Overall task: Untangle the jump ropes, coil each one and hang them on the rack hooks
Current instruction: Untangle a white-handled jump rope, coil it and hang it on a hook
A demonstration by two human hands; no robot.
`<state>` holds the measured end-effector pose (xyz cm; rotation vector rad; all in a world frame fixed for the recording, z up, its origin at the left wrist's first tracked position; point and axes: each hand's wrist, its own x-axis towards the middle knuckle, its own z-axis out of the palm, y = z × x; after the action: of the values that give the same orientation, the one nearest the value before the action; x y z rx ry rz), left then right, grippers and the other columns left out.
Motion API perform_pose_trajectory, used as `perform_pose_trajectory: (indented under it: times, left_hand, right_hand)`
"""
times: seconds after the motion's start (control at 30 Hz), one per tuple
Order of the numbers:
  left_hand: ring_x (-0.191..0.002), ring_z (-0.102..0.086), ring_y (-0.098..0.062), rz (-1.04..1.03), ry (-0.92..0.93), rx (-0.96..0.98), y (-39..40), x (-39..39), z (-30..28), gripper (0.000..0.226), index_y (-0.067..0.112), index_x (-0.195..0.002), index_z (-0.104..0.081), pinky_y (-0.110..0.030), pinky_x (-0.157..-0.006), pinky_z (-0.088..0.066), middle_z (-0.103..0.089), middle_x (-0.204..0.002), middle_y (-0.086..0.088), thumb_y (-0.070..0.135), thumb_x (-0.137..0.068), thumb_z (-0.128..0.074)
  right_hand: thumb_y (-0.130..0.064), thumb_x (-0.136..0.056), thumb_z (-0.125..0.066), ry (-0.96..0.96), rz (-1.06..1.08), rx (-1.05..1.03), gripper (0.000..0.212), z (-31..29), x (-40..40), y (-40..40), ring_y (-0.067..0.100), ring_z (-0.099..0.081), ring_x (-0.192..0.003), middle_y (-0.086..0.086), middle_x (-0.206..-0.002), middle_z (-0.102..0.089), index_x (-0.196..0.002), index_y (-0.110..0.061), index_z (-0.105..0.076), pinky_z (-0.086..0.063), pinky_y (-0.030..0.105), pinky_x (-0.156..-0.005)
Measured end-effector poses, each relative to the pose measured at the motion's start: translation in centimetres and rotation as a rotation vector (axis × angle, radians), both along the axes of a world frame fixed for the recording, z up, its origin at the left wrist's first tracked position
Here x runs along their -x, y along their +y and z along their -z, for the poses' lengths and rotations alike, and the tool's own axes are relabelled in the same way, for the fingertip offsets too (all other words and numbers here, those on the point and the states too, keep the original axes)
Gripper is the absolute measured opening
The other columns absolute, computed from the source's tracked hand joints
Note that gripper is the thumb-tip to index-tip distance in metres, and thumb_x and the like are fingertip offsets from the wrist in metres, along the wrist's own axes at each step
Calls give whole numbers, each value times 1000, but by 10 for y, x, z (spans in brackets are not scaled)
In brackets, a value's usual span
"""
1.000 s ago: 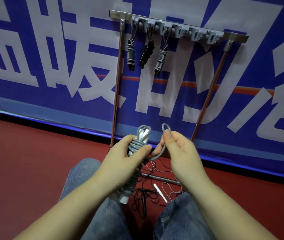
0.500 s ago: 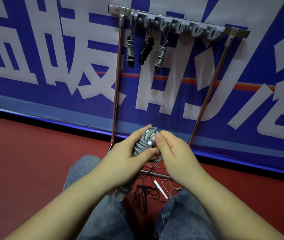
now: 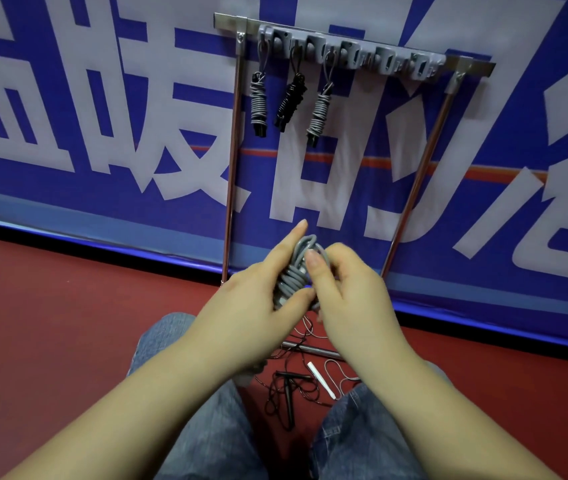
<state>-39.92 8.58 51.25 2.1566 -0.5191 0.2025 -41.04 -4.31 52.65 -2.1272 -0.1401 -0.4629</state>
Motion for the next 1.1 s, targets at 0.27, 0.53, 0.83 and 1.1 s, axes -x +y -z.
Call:
perform_pose_trajectory:
  times: [0.27, 0.53, 0.83, 1.1]
  left_hand:
    - [-79, -63, -11, -32, 153, 184, 2, 0, 5, 60, 65, -132, -24, -20, -68, -47, -70, -97, 9, 42, -87, -56]
    - [-71, -61, -16, 1, 143, 183, 2, 6, 1, 66, 66, -133, -22, -23, -68, -46, -70, -95, 8, 35, -88, -59]
    - [-69, -49, 10, -23, -61, 4, 0, 13, -2, 73, 69, -128, 8, -6, -63, -36, -58, -78, 26, 44, -89, -48]
    - [-56, -53, 2, -49, -27, 69, 3, 12, -8, 88, 62, -132, 20, -11, -52, -38, -58, -61, 23, 43, -86, -53]
  right_hand:
    - [-15, -79, -72, 61, -90, -304, 23, -1, 12, -3, 15, -65, -59, 1, -80, -65, -98, -23, -61, -55, 26, -63]
    - [-13, -83, -68, -215, -51, -215, 21, 6, 9, -8, 15, -62, -66, -1, -77, -68, -91, -33, -71, -52, 25, -65]
    - [-16, -81, -64, -409, 11, 27, 15, 4, 6, -6, 15, -51, -61, 3, -63, -58, -92, -14, -74, -42, 17, -57]
    - [-15, -82, -69, -141, -67, -309, 9, -8, 9, 2, 10, -61, -62, -1, -74, -67, -89, -21, -69, -54, 22, -64]
